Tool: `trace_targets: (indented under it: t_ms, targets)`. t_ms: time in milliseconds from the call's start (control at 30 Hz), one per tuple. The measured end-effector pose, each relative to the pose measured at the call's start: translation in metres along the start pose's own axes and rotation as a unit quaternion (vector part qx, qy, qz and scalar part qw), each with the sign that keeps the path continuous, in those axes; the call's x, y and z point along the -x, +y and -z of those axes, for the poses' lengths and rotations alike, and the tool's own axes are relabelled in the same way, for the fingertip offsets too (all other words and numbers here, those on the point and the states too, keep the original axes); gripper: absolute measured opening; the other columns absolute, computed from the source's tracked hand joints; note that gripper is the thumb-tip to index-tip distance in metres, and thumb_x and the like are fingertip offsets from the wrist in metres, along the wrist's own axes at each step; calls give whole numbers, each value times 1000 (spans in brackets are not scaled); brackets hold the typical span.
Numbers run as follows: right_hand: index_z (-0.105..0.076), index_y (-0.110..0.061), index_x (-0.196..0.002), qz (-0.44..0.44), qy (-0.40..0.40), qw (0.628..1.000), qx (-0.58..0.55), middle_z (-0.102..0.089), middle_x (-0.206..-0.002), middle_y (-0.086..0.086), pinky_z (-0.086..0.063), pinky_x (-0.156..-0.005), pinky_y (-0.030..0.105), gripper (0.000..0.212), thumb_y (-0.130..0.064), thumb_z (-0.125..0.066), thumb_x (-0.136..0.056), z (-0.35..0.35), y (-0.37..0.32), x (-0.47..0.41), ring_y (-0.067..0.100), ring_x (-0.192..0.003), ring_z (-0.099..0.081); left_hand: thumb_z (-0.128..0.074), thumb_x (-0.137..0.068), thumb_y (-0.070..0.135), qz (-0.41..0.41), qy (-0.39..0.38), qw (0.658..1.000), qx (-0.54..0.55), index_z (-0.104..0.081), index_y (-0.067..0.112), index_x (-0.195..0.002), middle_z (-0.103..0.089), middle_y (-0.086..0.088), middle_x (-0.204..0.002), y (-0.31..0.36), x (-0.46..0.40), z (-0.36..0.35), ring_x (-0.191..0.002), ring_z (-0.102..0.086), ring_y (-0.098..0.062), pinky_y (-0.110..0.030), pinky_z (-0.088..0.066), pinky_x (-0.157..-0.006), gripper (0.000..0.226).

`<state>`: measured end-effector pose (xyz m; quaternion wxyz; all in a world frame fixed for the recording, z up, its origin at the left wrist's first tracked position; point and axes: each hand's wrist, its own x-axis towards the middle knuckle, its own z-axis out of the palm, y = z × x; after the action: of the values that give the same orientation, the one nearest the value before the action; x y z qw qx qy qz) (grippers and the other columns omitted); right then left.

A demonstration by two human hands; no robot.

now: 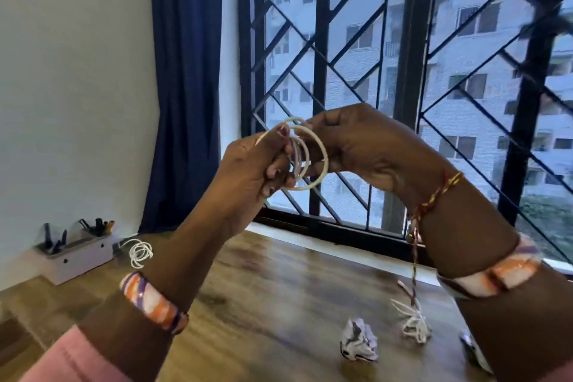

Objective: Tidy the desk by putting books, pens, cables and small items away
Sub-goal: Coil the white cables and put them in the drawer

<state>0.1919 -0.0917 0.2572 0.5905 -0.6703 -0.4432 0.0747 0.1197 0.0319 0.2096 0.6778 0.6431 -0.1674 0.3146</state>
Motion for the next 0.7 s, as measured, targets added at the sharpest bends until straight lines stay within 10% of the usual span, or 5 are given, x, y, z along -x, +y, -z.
trace_targets:
  t_ms: [300, 567, 700]
  targets:
    - [-56, 3, -107, -2, -103, 973, -207, -59, -100, 28, -54, -85, 39, 27, 1, -58, -80, -33, 40, -33, 23, -67, -63, -46, -87, 30, 19, 19, 993, 113, -50, 8, -68, -35, 8, -35, -19, -25, 39, -26, -33, -3, -13, -46, -47, 30]
    - [-66, -10, -90, 140, 102, 983, 62, -70, -82, 8, -57, -76, 50, 16, -4, -70, -76, -78, 35, -62, 22, -73, -66, -53, -78, 31, -25, 43, 997, 58, -67, 14, -65, -50, 3, -49, -9, -17, 82, -50, -52, -10, -22, -54, -63, 26]
    - [-68, -13, -84, 168, 83, 981, 40, -72, -83, 8, -56, -79, 47, 11, -5, -69, -77, -105, 34, -76, 24, -80, -69, -58, -84, 24, -83, 134, 987, 13, -73, 17, -66, -52, 6, -46, -4, -8, 99, -47, -49, -5, -20, -52, -62, 25]
